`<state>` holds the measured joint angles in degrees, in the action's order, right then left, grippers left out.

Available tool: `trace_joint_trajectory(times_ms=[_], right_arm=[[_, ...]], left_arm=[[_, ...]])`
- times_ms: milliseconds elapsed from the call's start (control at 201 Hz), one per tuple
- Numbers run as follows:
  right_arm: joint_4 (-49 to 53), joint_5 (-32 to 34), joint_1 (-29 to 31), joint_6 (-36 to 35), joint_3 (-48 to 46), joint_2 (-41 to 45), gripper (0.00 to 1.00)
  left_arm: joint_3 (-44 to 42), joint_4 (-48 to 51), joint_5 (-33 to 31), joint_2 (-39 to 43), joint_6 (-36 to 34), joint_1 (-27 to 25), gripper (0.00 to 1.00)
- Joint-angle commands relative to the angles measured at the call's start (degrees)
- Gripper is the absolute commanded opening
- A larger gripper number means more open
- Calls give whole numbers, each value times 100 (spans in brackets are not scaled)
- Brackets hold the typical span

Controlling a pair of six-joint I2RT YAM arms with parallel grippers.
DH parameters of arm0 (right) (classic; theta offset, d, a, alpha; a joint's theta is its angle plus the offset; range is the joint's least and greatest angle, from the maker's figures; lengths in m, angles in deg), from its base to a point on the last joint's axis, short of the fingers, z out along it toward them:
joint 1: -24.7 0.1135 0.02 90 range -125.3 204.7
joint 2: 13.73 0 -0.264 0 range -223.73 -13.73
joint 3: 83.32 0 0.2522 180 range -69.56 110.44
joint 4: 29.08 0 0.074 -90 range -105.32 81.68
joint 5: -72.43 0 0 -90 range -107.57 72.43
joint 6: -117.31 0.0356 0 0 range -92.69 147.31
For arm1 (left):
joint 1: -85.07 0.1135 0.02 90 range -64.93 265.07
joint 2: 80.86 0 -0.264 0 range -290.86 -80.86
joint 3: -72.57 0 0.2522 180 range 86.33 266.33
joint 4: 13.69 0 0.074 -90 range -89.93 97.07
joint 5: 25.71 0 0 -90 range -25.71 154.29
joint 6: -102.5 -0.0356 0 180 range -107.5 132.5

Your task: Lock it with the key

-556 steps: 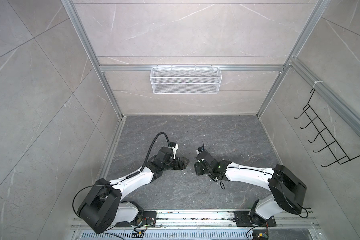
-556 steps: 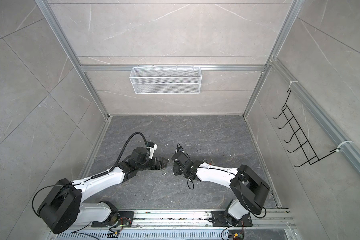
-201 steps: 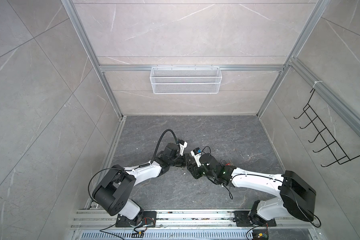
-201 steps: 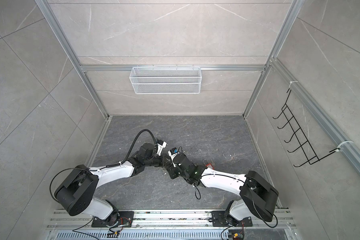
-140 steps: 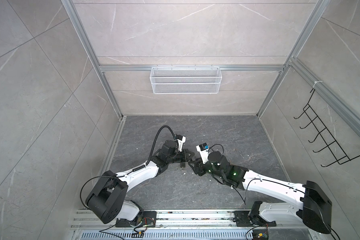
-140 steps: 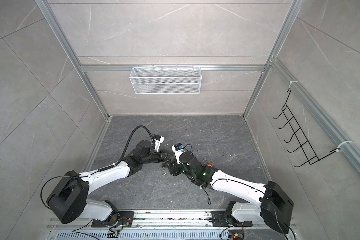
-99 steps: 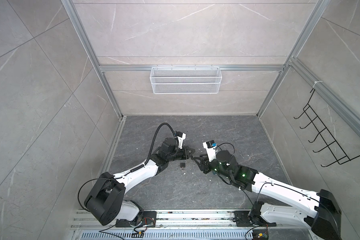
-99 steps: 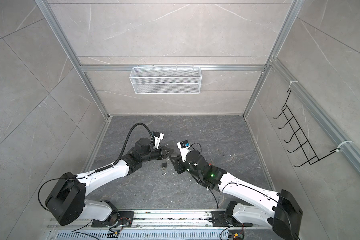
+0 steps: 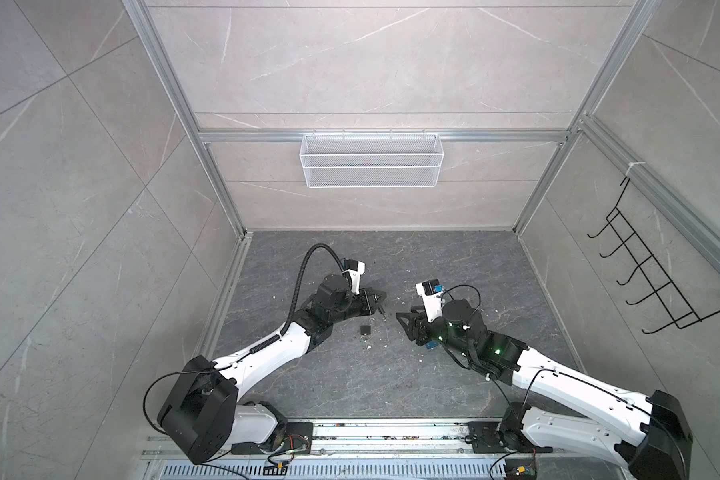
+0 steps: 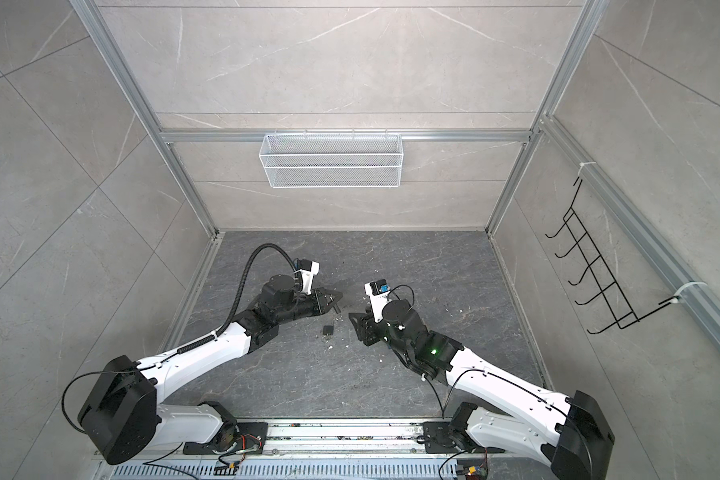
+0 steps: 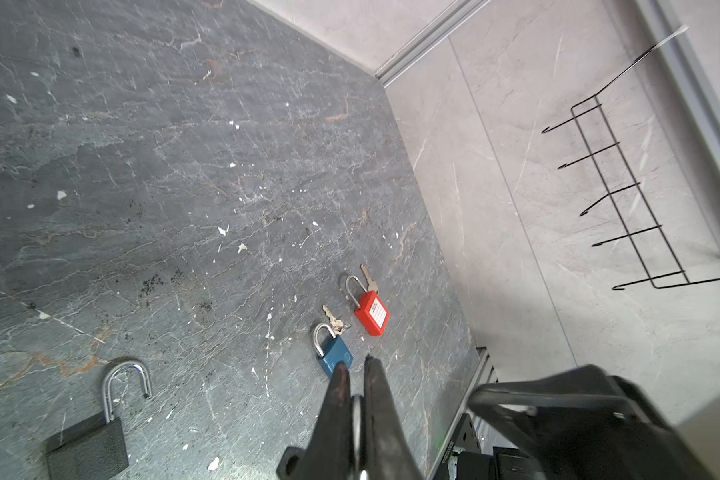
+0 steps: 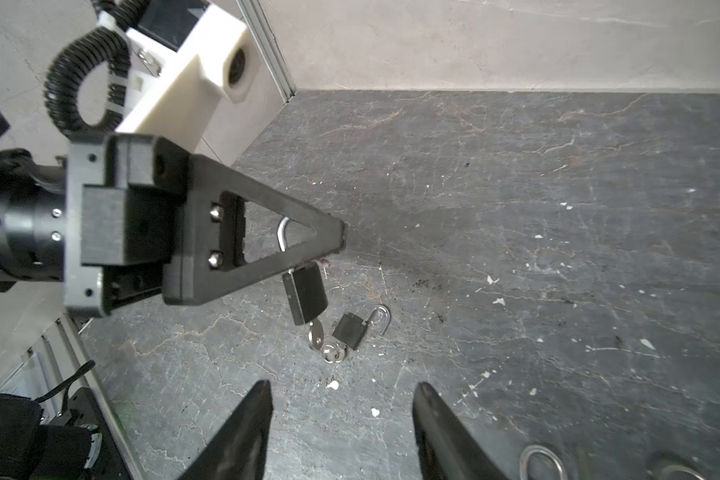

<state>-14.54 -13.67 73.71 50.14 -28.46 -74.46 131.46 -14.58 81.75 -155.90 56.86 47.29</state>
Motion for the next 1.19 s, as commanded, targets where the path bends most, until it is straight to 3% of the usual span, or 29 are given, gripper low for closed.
trace_joint_trajectory(times_ms=[0, 159, 483, 826, 1189], right_arm=[[-664, -708, -49, 100, -169, -69, 58], [-1186, -1173, -55, 147, -340, -83, 54], [-1352, -1276, -58, -154, -169, -251, 54], [-1205, -695, -59, -271, 356, -752, 43], [-1291, -924, -50, -236, 460, -979, 33]], left_arm=[[-119, -589, -56, 376, 421, 30, 0], [-122, -666, 79, 624, 713, 26, 0], [-4, -491, 205, 694, 1152, 51, 0], [-32, -724, 473, 732, 1408, 51, 0], [-37, -831, 600, 705, 1509, 51, 0]])
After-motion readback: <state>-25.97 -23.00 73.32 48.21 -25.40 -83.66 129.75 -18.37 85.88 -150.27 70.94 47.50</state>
